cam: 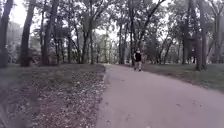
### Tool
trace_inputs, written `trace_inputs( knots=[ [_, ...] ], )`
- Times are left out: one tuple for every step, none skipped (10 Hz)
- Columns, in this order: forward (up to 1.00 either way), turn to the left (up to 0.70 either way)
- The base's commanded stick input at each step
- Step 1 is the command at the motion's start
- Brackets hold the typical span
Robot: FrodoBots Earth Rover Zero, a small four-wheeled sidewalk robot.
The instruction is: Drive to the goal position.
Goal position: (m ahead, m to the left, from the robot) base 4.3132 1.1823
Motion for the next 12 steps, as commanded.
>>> trace_inputs(
  knots=[
    [0.69,0.01],
    [0.69,0.01],
    [0.69,0.01],
    [0.69,0.01],
    [0.68,0.0],
    [0.69,0.0],
    [0.68,0.0],
    [0.69,-0.13],
    [0.69,-0.13],
    [0.68,-0.01],
    [0.69,0.0],
    [0.69,0.0]
  ],
)
